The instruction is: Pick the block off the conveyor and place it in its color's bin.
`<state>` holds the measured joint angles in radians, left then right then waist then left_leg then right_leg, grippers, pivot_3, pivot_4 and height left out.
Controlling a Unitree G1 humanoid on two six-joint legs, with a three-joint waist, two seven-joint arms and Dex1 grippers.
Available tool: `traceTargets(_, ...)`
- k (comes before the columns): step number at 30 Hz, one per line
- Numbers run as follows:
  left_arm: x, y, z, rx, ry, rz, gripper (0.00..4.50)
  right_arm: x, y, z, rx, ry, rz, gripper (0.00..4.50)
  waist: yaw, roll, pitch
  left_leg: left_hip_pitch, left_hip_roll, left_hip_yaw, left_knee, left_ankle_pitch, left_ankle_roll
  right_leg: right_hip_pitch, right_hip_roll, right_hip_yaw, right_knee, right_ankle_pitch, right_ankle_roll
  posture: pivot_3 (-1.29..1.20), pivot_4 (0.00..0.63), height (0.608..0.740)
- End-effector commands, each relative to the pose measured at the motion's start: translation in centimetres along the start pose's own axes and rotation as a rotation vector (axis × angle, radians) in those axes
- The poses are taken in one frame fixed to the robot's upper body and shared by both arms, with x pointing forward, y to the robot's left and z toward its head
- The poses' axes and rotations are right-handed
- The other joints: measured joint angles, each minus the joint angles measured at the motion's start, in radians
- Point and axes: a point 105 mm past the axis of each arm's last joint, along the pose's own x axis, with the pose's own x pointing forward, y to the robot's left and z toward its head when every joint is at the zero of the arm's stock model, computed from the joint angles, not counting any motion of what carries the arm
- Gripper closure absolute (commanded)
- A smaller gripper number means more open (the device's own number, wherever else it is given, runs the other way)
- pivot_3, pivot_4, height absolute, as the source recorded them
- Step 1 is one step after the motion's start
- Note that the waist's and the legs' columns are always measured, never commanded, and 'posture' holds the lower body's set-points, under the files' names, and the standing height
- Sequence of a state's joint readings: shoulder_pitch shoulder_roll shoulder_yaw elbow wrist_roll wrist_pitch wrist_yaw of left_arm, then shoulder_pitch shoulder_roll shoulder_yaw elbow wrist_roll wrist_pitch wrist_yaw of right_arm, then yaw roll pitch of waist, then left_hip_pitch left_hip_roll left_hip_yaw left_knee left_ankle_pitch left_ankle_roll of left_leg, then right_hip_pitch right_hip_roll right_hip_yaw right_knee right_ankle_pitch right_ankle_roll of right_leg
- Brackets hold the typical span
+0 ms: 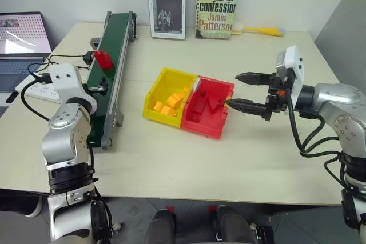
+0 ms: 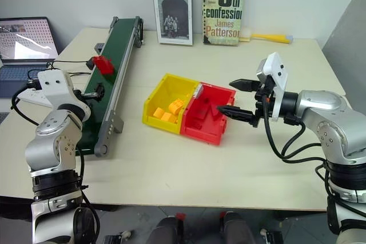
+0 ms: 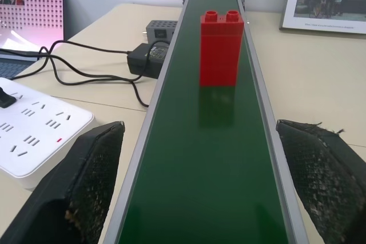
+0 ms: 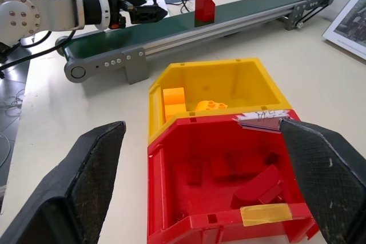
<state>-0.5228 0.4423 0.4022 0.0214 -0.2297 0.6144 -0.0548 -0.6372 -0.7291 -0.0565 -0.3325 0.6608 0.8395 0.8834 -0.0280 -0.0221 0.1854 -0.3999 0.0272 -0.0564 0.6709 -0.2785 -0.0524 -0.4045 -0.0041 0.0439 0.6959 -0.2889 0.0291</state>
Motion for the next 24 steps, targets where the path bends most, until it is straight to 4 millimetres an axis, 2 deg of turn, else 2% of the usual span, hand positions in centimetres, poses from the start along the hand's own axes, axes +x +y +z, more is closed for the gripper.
traceTargets(1, 0.3, -0.2, 1.5, -0.008, -0.06, -0.001, 0.06, -0.4, 0.3, 1.6, -0.056, -0.031, -0.001, 0.0, 0.0, 0.0, 0.0, 0.0, 0.0, 0.0, 0.0, 0.0, 0.0, 0.0, 0.0, 0.0, 0.0, 0.0, 0.0, 0.0, 0.15, 0.74)
traceTargets(13, 1.5, -1.5, 0.4, -0.049, -0.042, -0.018, 0.06, -1.0, 0.0, 1.7, -0.064, -0.013, -0.041, 0.0, 0.001, 0.0, 0.0, 0.0, 0.0, 0.0, 0.0, 0.0, 0.0, 0.0, 0.0, 0.0, 0.0, 0.0, 0.0, 0.0, 0.15, 0.74)
traceTargets(14, 1.5, -1.4, 0.3, -0.066, -0.039, -0.011, 0.42, -1.0, 0.0, 1.7, -0.064, -0.012, -0.044, 0.0, 0.001, 0.0, 0.0, 0.0, 0.0, 0.0, 0.0, 0.0, 0.0, 0.0, 0.0, 0.0, 0.0, 0.0, 0.0, 0.0, 0.15, 0.74)
traceTargets(15, 1.5, -1.4, 0.2, -0.078, -0.037, -0.007, 0.5, -1.1, 0.0, 1.8, -0.064, -0.012, -0.045, 0.0, 0.001, 0.0, 0.0, 0.0, 0.0, 0.0, 0.0, 0.0, 0.0, 0.0, 0.0, 0.0, 0.0, 0.0, 0.0, 0.0, 0.15, 0.74)
traceTargets(21, 0.6, -1.2, -0.1, -0.086, -0.023, 0.03, 1.73, -1.3, -0.4, 1.9, -0.065, -0.013, -0.062, 0.0, 0.001, 0.0, 0.0, 0.0, 0.0, 0.0, 0.0, 0.0, 0.0, 0.0, 0.0, 0.0, 0.0, 0.0, 0.0, 0.0, 0.15, 0.74)
traceTargets(24, 0.0, -1.4, 0.5, -0.089, -0.029, 0.048, 2.3, -1.2, -0.6, 2.1, -0.055, -0.025, -0.065, 0.0, 0.001, 0.0, 0.0, 0.0, 0.0, 0.0, 0.0, 0.0, 0.0, 0.0, 0.0, 0.0, 0.0, 0.0, 0.0, 0.0, 0.15, 0.74)
